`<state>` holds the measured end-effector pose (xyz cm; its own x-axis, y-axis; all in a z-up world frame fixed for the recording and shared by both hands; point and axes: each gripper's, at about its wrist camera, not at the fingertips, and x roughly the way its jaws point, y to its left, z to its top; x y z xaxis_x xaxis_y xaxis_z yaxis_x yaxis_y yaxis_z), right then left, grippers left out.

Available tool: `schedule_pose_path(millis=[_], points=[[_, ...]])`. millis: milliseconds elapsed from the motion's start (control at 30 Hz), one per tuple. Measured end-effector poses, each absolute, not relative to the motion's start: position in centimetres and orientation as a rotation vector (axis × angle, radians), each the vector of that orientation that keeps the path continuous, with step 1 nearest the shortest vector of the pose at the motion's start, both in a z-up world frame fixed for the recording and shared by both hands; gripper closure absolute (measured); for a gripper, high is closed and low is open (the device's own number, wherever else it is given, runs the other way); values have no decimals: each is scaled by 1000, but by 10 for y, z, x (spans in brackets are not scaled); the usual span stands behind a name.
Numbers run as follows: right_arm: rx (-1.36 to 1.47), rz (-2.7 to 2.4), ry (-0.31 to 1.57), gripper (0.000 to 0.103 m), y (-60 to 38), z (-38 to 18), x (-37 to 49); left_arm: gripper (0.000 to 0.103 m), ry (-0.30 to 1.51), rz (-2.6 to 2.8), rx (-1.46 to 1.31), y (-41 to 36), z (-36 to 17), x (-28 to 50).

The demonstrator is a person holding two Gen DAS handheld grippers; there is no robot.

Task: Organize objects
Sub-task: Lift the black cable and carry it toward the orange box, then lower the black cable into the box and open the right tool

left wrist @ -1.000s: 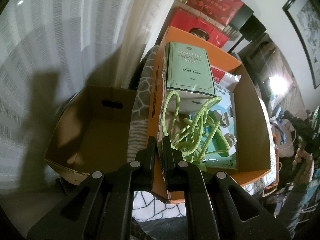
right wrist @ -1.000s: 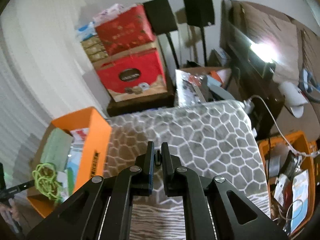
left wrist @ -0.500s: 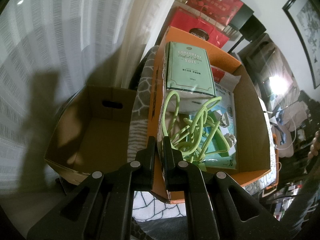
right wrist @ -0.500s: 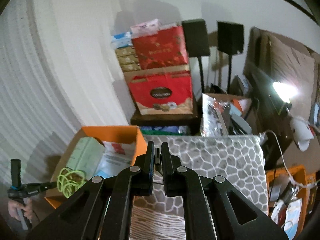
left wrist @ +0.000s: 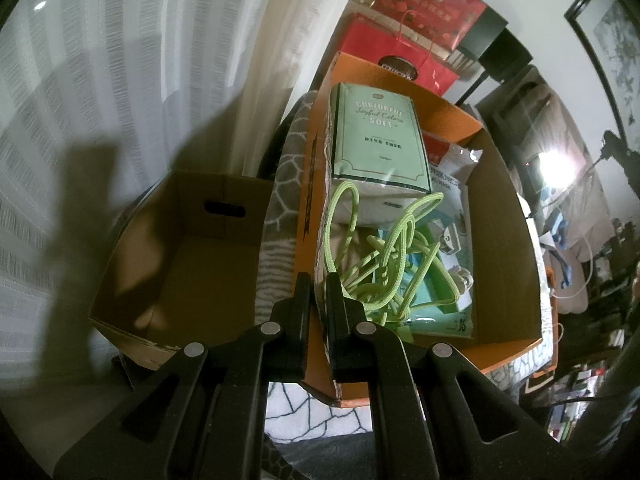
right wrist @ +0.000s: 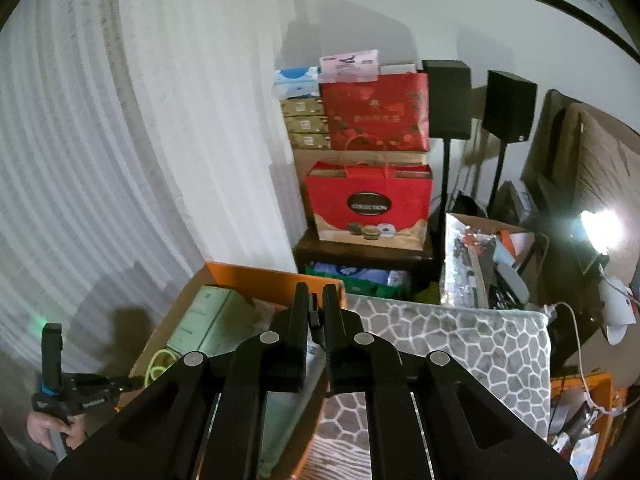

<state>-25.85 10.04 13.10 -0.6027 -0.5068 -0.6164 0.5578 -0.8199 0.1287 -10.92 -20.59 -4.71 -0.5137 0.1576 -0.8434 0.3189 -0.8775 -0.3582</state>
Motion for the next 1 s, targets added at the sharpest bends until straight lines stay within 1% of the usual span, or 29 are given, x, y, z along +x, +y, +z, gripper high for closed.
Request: schedule_pose_path(millis=[233,333,800,1000], points=[[832,-2371,152,97,84,149,-250,97,740,-2547,1496,-205,-47,-109],[838,-2362,167,97,76,147,-249,97,742,-2548,1496,-206,-48,-109],[1002,-2277,119,97,42,74,-272,97,742,-2547,1495,-205,-48,-109],[1070,-2263,132,97,31,42,-280,97,741,-2547,1494,-205,-48,-109]])
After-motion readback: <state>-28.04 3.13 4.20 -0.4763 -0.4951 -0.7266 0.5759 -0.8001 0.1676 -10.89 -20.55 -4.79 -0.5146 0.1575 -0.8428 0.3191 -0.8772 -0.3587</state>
